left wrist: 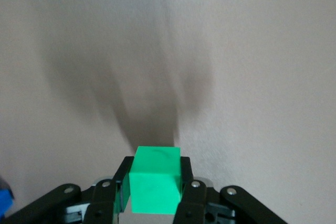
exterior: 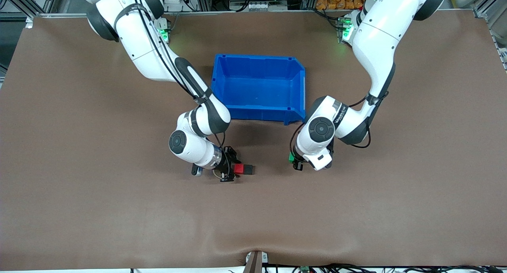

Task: Attach green and red cubes to black cube
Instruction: 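Place the red cube beside the black cube while the left gripper holds green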

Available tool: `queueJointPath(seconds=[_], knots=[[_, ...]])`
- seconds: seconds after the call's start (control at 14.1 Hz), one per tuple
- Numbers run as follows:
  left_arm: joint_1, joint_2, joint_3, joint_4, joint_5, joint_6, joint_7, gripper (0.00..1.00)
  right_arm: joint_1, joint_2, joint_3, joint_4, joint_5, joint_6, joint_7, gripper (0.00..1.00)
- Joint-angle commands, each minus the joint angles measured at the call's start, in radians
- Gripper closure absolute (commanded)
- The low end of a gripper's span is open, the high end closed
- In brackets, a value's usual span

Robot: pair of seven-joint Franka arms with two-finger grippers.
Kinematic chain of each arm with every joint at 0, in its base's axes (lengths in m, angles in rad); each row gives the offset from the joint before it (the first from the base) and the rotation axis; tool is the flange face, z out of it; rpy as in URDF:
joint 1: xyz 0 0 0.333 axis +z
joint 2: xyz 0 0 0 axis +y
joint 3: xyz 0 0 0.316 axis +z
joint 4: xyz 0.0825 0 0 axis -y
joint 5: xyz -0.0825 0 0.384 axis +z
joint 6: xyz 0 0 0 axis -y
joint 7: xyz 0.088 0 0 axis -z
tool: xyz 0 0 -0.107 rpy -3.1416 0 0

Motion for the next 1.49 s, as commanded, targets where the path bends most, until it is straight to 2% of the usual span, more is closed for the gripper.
queueJointPath(seconds=[0.0, 0.14, 0.5, 0.64, 0.78, 0.99, 1.13, 1.27, 1.42], knots=[[-0.045, 0.071, 0.007, 0.111, -0.012, -0.005, -0.070, 1.00, -0.032, -0.038, -0.014, 0.020, -0.076, -0.054, 0.002, 0.00], [-0.056, 0.082, 0.004, 0.128, -0.012, 0.002, -0.116, 1.00, -0.084, -0.090, -0.013, 0.020, -0.154, -0.178, -0.073, 0.00], [-0.080, 0.094, 0.004, 0.134, -0.012, 0.027, -0.130, 1.00, -0.252, -0.170, -0.011, 0.070, -0.161, -0.652, -0.453, 0.00], [-0.080, 0.108, 0.005, 0.143, -0.010, 0.086, -0.130, 1.00, -0.294, -0.219, -0.024, 0.122, -0.205, -0.836, -0.490, 0.00], [-0.079, 0.122, 0.004, 0.160, -0.012, 0.098, -0.132, 1.00, -0.341, -0.272, -0.034, 0.141, -0.254, -0.949, -0.596, 0.00], [-0.082, 0.163, 0.002, 0.238, -0.036, 0.098, -0.145, 1.00, -0.430, -0.395, -0.036, 0.139, -0.291, -1.016, -0.873, 0.00], [-0.086, 0.189, -0.004, 0.270, -0.041, 0.098, -0.147, 1.00, -0.435, -0.461, -0.063, 0.141, -0.361, -1.057, -1.063, 0.00], [-0.105, 0.197, -0.002, 0.279, -0.043, 0.098, -0.148, 1.00, -0.432, -0.515, -0.068, 0.158, -0.470, -1.099, -1.284, 0.00], [-0.116, 0.214, -0.004, 0.293, -0.043, 0.098, -0.148, 1.00, -0.435, -0.570, -0.068, 0.162, -0.540, -1.216, -1.473, 0.00]])
